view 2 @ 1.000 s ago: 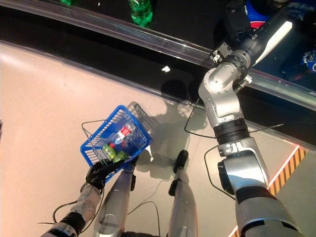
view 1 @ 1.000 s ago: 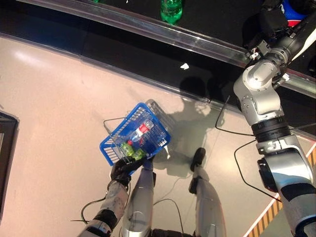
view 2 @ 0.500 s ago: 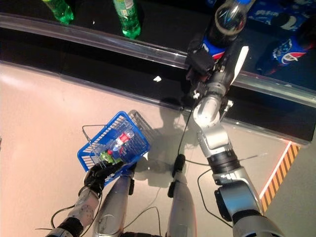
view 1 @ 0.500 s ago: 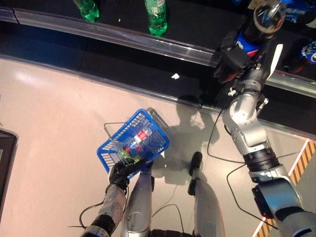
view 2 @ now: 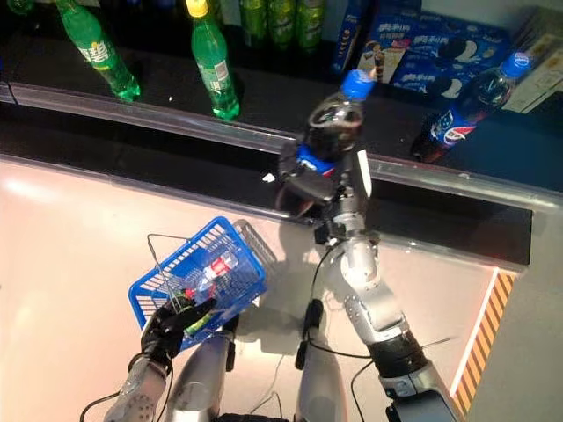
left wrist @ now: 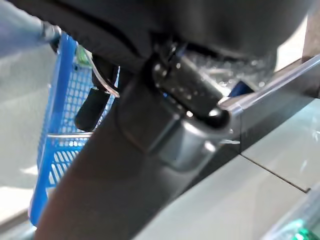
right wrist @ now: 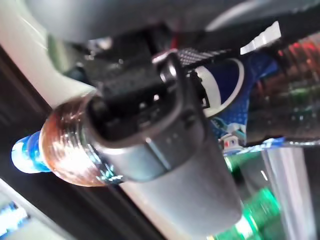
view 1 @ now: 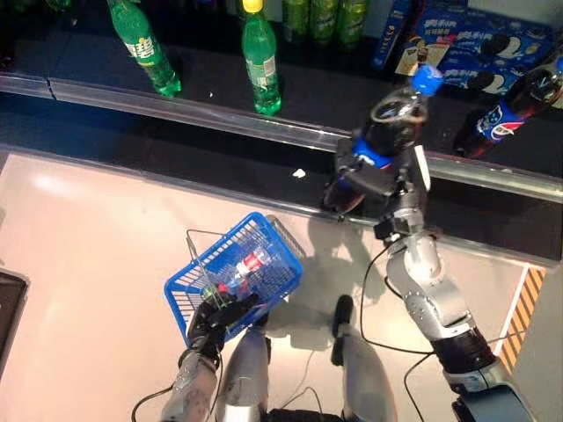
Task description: Pick up the drink and place into the basket.
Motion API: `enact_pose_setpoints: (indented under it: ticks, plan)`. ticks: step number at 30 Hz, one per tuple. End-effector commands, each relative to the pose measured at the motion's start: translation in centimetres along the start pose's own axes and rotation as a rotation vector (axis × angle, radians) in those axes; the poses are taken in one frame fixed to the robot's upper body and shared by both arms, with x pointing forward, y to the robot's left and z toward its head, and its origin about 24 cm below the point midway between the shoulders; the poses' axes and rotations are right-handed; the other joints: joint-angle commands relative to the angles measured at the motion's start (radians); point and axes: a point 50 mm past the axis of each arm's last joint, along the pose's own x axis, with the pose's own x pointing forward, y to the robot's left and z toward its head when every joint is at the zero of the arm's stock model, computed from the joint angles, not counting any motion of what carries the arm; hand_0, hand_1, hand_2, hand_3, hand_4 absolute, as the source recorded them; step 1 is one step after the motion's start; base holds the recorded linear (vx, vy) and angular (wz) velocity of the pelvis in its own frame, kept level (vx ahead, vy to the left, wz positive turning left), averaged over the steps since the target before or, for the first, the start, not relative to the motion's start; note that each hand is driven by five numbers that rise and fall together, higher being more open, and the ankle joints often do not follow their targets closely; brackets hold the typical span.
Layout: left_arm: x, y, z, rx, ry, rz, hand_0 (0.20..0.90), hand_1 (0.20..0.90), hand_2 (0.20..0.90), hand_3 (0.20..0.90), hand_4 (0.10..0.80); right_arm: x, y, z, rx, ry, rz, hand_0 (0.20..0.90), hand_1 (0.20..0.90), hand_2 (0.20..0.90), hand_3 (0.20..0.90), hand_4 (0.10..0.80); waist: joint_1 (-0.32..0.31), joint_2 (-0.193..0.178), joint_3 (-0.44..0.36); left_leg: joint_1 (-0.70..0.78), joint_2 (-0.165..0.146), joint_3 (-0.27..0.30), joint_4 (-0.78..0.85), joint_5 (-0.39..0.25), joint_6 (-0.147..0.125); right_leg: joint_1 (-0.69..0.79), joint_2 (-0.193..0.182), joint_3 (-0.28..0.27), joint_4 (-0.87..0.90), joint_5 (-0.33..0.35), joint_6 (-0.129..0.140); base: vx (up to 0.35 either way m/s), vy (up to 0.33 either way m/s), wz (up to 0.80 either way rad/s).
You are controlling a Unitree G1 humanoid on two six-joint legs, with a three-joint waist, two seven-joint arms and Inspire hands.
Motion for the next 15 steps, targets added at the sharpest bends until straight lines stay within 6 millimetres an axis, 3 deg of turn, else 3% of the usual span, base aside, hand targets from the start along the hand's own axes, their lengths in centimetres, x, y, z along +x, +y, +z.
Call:
enact_pose_setpoints:
  ticks: [1,10,15]
  plan:
    - [-1.6,-5.3,8.5,0.039,-0.401,-0.396,0.300,0.300,0.300,0.200,0.100,-0.5,4.7,6.7,0.148,-0.301,0.312,0.300,0.300,0.300,0.200,0.100,0.021,0.012,-0.119,0.011,-0.050,-0.048,0.066,0.012,0.050,0.151,0.000,-0.036,0.085,-0.131,-0.040,0.065,-0.032,0.26]
    - [-3.3,-8.0,10.0,0.066,-0.435,-0.552,0.300,0.300,0.300,0.200,0.100,-1.3,7.5,2.0,0.247,-0.069,0.378,0.300,0.300,0.300,0.200,0.100,0.065,0.017,-0.129,0.039,-0.063,-0.076,0.057,0.014,0.055,0.196,-0.011,-0.059,0.066,-0.127,-0.033,0.036,-0.015,0.16]
    - [-4.2,-9.8,10.9,0.103,-0.470,-0.660,0.300,0.300,0.300,0.200,0.100,-1.1,8.5,0.7,0.190,-0.044,0.346,0.300,0.300,0.300,0.200,0.100,0.097,0.017,-0.121,0.031,-0.075,-0.097,0.068,0.011,0.058,0.205,-0.019,-0.074,0.066,-0.125,-0.031,0.017,-0.035,0.14]
